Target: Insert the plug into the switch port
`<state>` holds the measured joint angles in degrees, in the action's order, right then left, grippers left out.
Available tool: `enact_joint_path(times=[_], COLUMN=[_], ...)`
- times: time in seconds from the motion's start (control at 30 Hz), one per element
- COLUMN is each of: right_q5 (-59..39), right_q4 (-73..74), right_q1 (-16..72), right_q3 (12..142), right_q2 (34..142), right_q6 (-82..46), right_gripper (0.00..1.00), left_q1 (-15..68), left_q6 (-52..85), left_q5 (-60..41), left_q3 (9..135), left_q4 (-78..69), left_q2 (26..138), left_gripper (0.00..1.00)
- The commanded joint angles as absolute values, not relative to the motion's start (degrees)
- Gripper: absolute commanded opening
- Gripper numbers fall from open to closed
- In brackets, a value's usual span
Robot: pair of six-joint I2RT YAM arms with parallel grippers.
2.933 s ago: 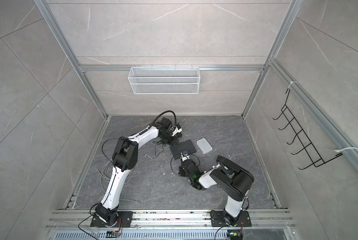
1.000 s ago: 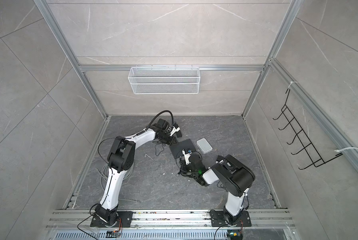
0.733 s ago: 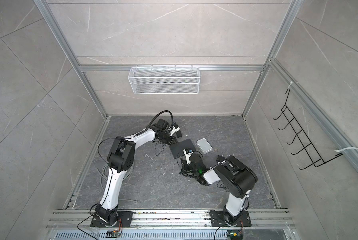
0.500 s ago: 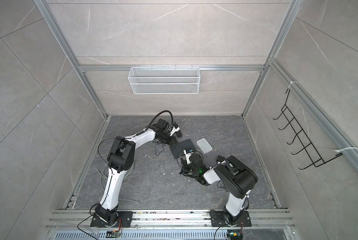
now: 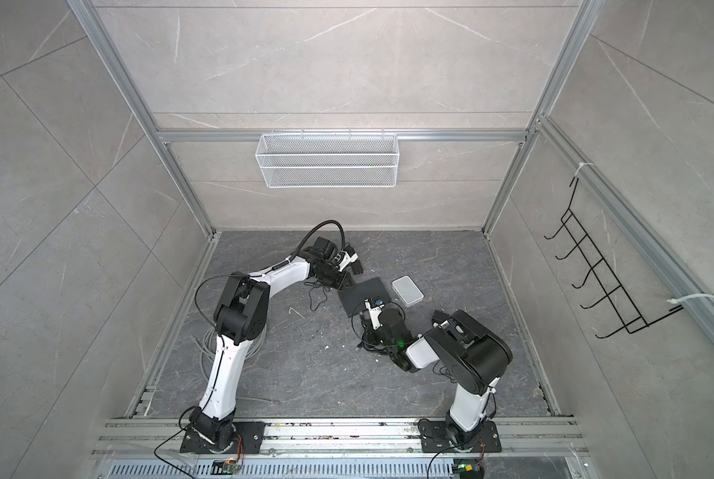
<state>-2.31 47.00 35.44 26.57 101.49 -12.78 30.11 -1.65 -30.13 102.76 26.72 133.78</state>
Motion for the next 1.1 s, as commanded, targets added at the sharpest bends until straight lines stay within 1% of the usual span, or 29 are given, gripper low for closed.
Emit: enact_joint_path(times=[0.0, 0.4, 0.53, 0.63, 0.83, 1.07], right_q5=[4.22, 4.70, 4.25, 6.85, 6.87, 7.11], right_q4=[47.96, 48.88, 46.74, 47.90, 48.77, 48.24], right_q1=[34.45, 36.95, 37.07, 37.05, 36.72, 36.13], right_q3=[25.48, 25.17, 24.27, 22.72, 27.87, 31.05], right_q2=[102.28, 102.77, 100.83, 100.89, 104.76, 107.26], right_q6=[-12.03, -11.63, -12.99, -13.82, -12.78, -10.62], right_gripper=[0.00, 0.00, 0.00, 0.00, 0.00, 0.00], left_q1=[36.11, 35.38, 34.82, 34.66, 35.05, 35.34], left_q6=[-0.09, -0.75, -0.87, -1.67, -6.49, -9.57], left_q5=[-38.17, -38.32, -37.95, -38.59, -38.89, -39.22], left_q3=[95.28, 95.26, 95.05, 94.94, 95.37, 95.77], left_q4=[56.78, 57.07, 56.88, 57.08, 60.41, 62.90], left_q2=[140.64, 140.78, 140.83, 140.49, 140.65, 141.54], left_gripper=[0.17, 0.17, 0.17, 0.17, 0.17, 0.17])
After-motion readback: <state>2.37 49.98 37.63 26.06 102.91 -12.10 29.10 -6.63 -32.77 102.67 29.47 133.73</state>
